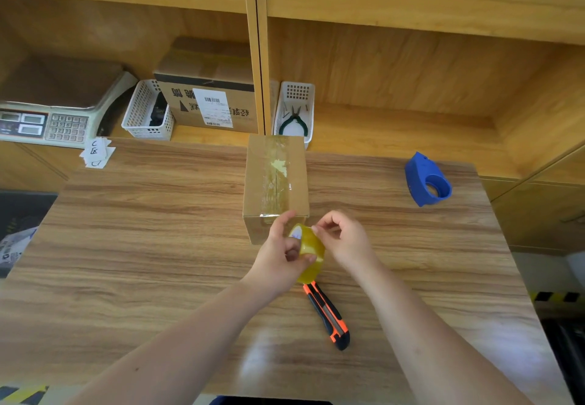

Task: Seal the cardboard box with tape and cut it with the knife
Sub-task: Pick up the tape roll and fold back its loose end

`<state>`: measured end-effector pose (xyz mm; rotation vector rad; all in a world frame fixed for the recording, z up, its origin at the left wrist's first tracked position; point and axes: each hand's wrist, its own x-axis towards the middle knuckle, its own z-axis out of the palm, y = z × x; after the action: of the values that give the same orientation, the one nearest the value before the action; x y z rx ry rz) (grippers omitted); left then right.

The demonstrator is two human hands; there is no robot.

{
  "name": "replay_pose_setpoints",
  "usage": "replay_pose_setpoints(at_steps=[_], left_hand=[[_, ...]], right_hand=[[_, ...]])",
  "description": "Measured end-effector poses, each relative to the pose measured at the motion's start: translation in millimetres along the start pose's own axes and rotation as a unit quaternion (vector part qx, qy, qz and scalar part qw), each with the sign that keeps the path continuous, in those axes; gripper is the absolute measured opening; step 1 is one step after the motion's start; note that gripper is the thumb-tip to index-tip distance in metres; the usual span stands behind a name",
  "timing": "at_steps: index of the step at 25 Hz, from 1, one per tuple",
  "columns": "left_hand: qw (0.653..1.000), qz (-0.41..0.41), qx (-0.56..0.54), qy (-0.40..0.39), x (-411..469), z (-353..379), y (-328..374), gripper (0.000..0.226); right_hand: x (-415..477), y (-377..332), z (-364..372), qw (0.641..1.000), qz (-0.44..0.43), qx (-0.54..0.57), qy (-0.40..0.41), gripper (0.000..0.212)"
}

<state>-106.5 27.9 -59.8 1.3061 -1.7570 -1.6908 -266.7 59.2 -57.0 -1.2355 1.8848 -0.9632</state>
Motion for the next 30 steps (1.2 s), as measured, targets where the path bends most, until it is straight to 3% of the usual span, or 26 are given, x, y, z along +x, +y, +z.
replay_pose_setpoints(at_steps=[3,4,6,8,12,16,19,25,30], left_hand=[[0.997,0.037,0.063,-0.034,3.0,-8.2,5.9,0.083],[0.994,0.052,0.088,-0.049,4.2,-10.3,7.4,0.082],[0.984,0.081,0.133,-0.083,6.6,-12.8,10.3,0.08],[0.974,0.1,0.167,-0.112,9.8,-13.9,13.0,0.078],[0.965,0.108,0.189,-0.145,10.4,-10.9,23.5,0.071],[0.967,0.132,0.198,-0.096,9.7,-2.0,21.5,0.072],[0.982,0.119,0.135,-0.063,13.3,0.1,22.2,0.085],[0.994,0.056,0.027,-0.093,14.1,-4.3,25.6,0.109],[0.988,0.093,0.05,-0.115,26.2,-14.9,38.6,0.108]], right_hand=[[1.2,2.9,-7.0,0.991,0.039,0.116,-0.057,0.013],[2.7,6.8,-11.9,0.982,0.053,0.151,-0.1,0.025],[5.0,11.9,-24.2,0.967,0.087,0.158,-0.179,0.048],[5.1,17.7,-34.2,0.961,0.111,0.13,-0.215,0.051],[-2.1,29.2,-43.5,0.965,0.127,0.165,-0.16,0.054],[-15.0,41.6,-48.3,0.961,0.115,0.23,-0.106,0.071],[-24.6,39.7,-57.3,0.955,0.103,0.271,-0.06,0.088],[-38.5,22.1,-61.1,0.955,0.066,0.289,-0.033,0.077],[-47.5,13.8,-54.1,0.958,0.055,0.28,0.005,0.077]])
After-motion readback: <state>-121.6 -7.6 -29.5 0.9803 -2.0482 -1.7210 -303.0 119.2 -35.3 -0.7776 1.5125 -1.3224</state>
